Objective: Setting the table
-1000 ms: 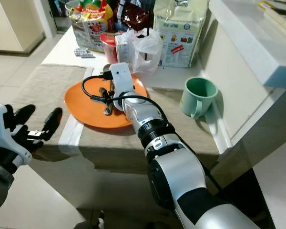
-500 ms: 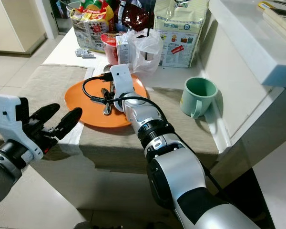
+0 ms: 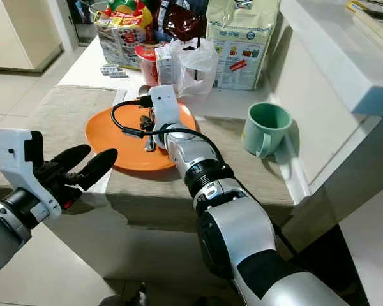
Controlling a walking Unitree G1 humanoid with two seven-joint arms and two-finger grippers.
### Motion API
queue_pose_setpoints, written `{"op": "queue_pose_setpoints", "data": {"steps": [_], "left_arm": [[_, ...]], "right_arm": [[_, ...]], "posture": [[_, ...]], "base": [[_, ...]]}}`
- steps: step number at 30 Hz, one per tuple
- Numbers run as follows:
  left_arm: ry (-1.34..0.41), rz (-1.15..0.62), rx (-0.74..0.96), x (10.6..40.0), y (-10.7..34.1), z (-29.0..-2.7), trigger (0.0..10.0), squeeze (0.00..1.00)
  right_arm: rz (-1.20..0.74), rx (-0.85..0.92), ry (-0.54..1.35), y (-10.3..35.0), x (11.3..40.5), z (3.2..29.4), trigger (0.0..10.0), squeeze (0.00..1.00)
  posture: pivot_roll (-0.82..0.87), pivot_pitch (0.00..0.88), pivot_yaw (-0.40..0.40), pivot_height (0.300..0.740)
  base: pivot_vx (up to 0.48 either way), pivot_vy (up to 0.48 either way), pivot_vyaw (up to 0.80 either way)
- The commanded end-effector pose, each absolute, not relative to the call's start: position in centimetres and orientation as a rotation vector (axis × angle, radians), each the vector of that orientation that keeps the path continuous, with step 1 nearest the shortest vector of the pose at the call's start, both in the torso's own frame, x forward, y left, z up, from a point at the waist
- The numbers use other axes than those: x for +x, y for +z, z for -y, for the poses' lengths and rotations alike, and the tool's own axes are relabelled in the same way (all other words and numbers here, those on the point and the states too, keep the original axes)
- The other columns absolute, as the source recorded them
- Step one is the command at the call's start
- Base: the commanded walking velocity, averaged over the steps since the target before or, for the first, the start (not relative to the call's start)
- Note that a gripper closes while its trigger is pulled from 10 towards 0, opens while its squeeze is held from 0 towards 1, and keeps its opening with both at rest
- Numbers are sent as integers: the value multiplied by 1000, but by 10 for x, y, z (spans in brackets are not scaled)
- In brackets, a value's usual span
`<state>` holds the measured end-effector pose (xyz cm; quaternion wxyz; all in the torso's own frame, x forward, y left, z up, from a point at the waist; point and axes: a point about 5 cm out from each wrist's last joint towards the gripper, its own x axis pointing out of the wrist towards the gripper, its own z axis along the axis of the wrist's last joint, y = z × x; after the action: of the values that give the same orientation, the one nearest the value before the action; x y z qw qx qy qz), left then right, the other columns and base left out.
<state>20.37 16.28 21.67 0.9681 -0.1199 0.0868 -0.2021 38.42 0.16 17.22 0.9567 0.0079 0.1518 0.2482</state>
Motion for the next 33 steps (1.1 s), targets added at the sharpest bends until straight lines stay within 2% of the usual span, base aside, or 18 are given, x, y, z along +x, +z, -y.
{"op": "queue_pose_setpoints", "data": {"steps": [1, 4, 14, 25, 26, 27, 33], "left_arm": [[-416, -170, -242, 203, 220, -161, 10000, 0], [-415, -170, -247, 204, 220, -162, 10000, 0], [-415, -171, -258, 206, 221, -161, 10000, 0], [-414, -175, -258, 206, 220, -160, 10000, 0], [-415, -177, -257, 205, 219, -160, 10000, 0], [-416, -178, -257, 205, 219, -159, 10000, 0], [-418, -177, -253, 205, 220, -160, 10000, 0]], "right_arm": [[-314, 22, 555, 173, 377, -20, 0, 0], [-286, 31, 557, 178, 379, -19, 0, 0], [-8, -4, 522, 232, 391, -11, 0, 0], [42, -14, 516, 241, 392, -9, 0, 0], [-13, -13, 504, 232, 392, -9, 8902, 525], [-56, -4, 496, 225, 393, -8, 10000, 1000], [-220, 6, 453, 195, 392, 1, 10000, 1000]], "posture": [[245, 74, -7, 740], [239, 74, -7, 740], [223, 76, -9, 740], [220, 79, -8, 740], [219, 79, -7, 740], [220, 80, -6, 740], [219, 81, -7, 740]], "base": [[0, 0, 0], [0, 0, 0], [0, 0, 0], [0, 0, 0], [0, 0, 0], [0, 0, 0], [0, 0, 0]]}}
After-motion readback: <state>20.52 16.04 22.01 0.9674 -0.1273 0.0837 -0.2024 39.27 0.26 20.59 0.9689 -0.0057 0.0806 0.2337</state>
